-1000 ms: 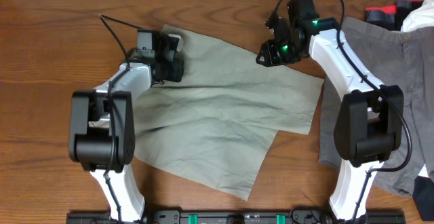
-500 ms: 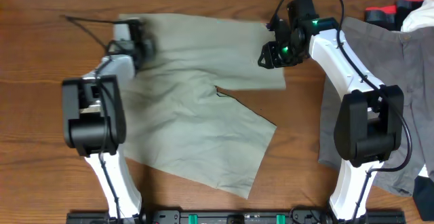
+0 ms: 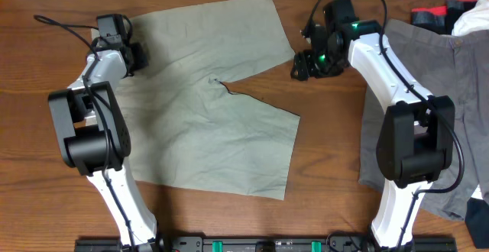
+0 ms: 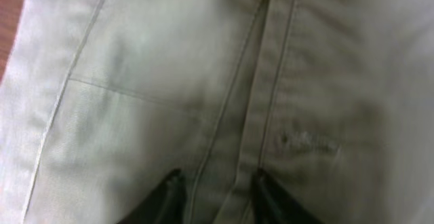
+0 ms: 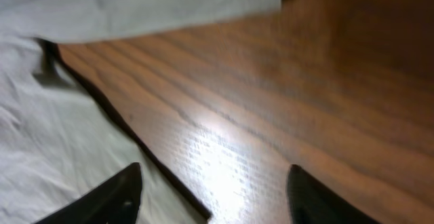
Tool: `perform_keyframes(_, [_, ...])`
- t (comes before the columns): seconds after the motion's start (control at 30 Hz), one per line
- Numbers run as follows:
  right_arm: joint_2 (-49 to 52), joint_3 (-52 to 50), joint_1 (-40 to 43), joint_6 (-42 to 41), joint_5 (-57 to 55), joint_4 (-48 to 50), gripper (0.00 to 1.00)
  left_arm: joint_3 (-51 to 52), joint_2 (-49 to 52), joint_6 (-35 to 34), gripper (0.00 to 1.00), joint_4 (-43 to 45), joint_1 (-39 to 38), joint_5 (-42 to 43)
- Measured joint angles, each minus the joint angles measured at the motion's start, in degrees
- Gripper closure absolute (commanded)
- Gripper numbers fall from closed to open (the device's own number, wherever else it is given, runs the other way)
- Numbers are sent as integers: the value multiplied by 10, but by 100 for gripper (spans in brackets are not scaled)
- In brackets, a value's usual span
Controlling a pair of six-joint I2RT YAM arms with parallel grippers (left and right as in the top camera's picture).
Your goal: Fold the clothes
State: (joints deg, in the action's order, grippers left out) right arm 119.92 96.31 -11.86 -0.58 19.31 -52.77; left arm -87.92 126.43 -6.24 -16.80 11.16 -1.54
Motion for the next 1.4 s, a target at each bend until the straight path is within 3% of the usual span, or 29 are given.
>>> perform_keyframes(0.2, [0,-38,1,-14,-26,17,43,1,-95,1,48,-100,7,-2])
perform_keyframes(0.27, [0,-42,3,-20,-24,23,37,1,-159,5,33,-146,11,-3])
perform_keyframes(0.33, [0,-42,3,-20,-20,25,30,-2,-228,3,30,-197,14,-3])
perform_keyframes(0.47, [0,-42,3,-11,-10,19,27,-12,-348,-3,24,-320,20,-3])
perform_keyframes(0.67, [-24,-43,11,0,-4,18,23,-14,-415,-79,23,-513,76,-2])
perform_keyframes(0.83, [-85,-44,23,10,-4,20,21,14,-413,-120,23,-587,163,-2])
perform_keyframes(0.97, [-125,-43,25,13,-1,20,20,70,-412,-133,19,-585,237,-2])
perform_keyframes(1.1, [-132,-43,25,11,1,0,20,153,-411,-137,18,-529,309,27])
perform_keyframes(1.4, [-131,-44,25,9,2,-32,19,346,-404,-136,20,-292,387,89])
